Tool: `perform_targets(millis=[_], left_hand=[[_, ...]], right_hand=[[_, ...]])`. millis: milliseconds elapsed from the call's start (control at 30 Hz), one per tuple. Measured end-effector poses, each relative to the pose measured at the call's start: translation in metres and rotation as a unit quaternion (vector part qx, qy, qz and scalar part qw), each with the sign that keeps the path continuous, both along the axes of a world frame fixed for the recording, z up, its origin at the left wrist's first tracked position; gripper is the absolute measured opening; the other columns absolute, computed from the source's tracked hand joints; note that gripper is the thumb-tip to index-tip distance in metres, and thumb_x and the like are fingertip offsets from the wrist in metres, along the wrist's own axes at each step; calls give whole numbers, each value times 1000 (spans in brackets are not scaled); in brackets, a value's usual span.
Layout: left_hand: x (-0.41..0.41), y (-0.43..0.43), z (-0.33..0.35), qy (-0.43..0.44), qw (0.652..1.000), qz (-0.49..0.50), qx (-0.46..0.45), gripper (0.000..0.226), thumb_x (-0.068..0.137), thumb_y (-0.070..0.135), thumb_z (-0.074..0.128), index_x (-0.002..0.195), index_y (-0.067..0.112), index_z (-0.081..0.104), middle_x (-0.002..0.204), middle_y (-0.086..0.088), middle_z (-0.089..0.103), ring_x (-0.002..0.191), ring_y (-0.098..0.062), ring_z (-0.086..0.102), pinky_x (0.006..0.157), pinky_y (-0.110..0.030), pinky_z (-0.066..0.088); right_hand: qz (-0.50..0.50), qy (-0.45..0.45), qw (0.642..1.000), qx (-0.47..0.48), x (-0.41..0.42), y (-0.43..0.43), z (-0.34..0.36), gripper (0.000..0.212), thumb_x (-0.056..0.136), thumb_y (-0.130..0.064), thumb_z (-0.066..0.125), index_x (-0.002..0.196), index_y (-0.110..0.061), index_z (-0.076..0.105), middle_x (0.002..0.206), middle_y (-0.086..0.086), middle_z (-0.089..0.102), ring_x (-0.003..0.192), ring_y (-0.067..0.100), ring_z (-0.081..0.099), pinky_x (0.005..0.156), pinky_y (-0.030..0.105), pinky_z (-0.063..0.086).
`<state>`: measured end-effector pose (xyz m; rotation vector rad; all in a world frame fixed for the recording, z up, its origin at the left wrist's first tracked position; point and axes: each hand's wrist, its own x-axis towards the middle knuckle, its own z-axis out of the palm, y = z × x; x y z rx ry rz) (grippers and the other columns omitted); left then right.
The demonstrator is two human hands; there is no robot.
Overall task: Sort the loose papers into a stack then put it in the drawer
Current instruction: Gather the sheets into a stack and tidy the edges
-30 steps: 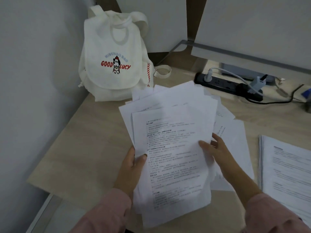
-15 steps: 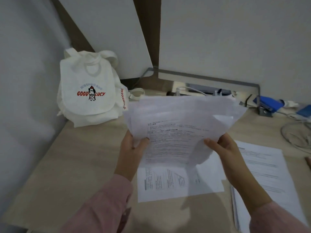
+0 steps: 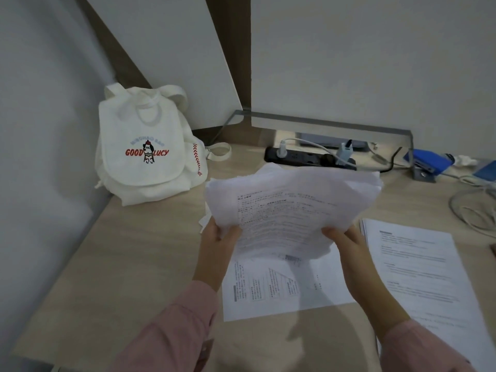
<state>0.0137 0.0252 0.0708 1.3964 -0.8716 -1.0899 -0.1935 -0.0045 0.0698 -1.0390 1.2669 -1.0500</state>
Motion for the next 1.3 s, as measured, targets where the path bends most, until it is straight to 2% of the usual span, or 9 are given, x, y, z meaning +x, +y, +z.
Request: perform_targets(millis=[167,233,333,500,633,833,1000,1133,1300], left_hand=[[1,5,0,4,999,34,-23,35,69,10,53,104,9,58,85,8,63,76,1,60,63,-11,48],[-2,9,-11,2,999,32,8,42,69,13,54,111,5,56,91,3,63,84,-6,60,64,-9,48],[-8,11,-17,1,999,26,30,19,80,1,57,98,6,58,80,4,62,81,-14,57,60,-8,46],[-14,17,-14,-6,998,56,11,21,85,-9,51,91,9,60,70,15,64,67,3,60,60,-8,47],[-26,19,-22,-2,997,59,50,33,86,-5,52,117,6,58,97,4,67,86,-2,65,66,-8,51],[-48,17,-5,-9,997,66,25,37,87,-1,54,121,13,59,104,11,69,92,2,66,78,-12,53],[-91,9,1,6,999,26,18,33,88,2,54,113,23,59,106,9,68,97,-2,65,81,-15,53],[-143,2,-13,30,997,-30,69,23,90,6,54,96,26,61,87,15,71,81,1,67,66,-11,51],[-218,-6,-52,33,981,-98,163,16,93,11,50,100,23,55,95,10,64,77,0,62,60,-9,50]], right_hand=[[-57,-25,997,-46,-11,0,-1,20,85,4,43,92,-9,57,91,-2,60,94,14,54,89,35,42],[-18,7,1000,-15,-8,3,-7,25,85,3,44,93,-15,60,90,-9,63,87,4,57,83,24,41],[18,43,998,39,-2,6,-16,33,91,-6,48,122,-15,55,116,-3,62,104,5,56,87,23,40],[-35,19,999,-15,-9,10,-8,27,91,-5,47,111,-19,57,104,-11,63,88,-11,59,75,11,45],[10,49,998,36,-8,12,-25,32,91,-3,46,117,-19,54,104,-12,61,99,7,57,77,17,44],[16,49,999,16,-34,3,-15,24,93,-8,48,108,-24,58,98,-20,62,77,-20,58,62,-2,43],[-3,70,998,2,-88,-1,-7,24,92,-10,51,100,-31,60,97,-21,65,80,-14,62,64,4,47],[-29,128,989,66,-151,7,-21,11,92,-15,53,98,-19,61,99,0,67,86,13,65,69,26,49],[-102,187,961,175,-232,15,-52,13,92,-16,51,102,-13,58,98,8,65,86,25,63,68,33,50]])
